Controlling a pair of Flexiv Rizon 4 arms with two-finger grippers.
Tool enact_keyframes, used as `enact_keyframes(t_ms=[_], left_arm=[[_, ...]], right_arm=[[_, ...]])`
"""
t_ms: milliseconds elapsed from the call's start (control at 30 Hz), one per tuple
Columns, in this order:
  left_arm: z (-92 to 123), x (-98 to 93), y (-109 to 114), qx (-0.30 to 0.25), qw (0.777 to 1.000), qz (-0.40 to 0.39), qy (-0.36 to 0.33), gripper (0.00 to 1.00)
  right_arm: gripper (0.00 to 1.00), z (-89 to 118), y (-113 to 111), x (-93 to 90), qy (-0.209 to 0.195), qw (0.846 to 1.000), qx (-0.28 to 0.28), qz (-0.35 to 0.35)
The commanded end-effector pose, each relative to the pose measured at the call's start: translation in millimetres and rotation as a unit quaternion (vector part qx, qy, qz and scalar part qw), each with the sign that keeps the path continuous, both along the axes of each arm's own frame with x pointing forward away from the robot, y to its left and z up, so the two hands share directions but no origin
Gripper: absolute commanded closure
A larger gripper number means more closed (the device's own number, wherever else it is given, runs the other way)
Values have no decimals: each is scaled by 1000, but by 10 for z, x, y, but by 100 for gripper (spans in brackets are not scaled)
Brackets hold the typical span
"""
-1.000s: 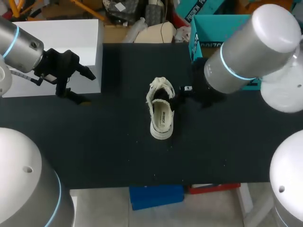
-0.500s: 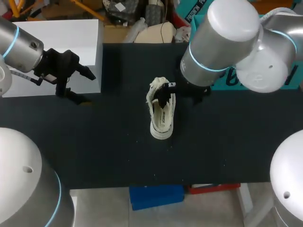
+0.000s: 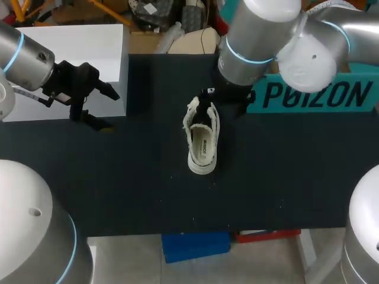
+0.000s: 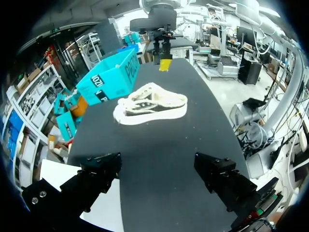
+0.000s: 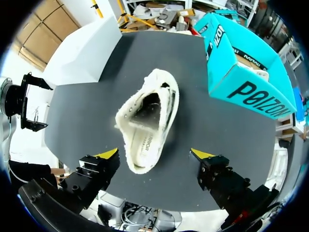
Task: Take the shoe out of the shoebox, open the shoe tongue, remove and reinsert the insole, then place the shoe into the shoebox
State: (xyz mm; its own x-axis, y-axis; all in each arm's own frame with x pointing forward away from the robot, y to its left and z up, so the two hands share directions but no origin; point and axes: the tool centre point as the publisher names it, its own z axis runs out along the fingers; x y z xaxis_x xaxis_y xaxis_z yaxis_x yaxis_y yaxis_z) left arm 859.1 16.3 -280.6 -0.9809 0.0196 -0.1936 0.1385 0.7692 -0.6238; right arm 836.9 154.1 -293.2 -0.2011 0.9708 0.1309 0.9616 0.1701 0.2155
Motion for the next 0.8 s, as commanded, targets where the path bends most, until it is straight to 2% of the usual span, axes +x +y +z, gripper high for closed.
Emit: enact_keyframes(t_ms=[33, 67, 100, 133, 200, 333, 433, 467, 800], left_arm=[[-15, -6, -3, 0, 1000, 1, -2, 0], [-15, -6, -3, 0, 1000, 1, -2, 0], [-15, -6, -3, 0, 1000, 1, -2, 0], [-15, -6, -3, 0, 1000, 1, -2, 0], [-15, -6, -3, 0, 1000, 1, -2, 0], [-15, -6, -3, 0, 1000, 1, -2, 0], [-15, -6, -3, 0, 1000, 1, -2, 0], [-15, -6, -3, 0, 1000, 1, -2, 0], [-15, -6, -3, 0, 1000, 1, -2, 0]], right_arm=[[28, -165, 85, 139, 16, 1000, 0, 5], [26, -198, 84, 155, 17, 1000, 0, 5], [33, -227, 82, 171, 20, 1000, 0, 6], [35, -258, 82, 187, 20, 1000, 0, 6], [31, -307, 97, 219, 24, 1000, 3, 4], [35, -417, 107, 284, 30, 1000, 5, 4], [50, -471, 90, 338, 34, 999, 3, 5], [52, -491, 80, 354, 37, 999, -1, 6], [54, -778, -10, 404, 62, 998, -10, 4]])
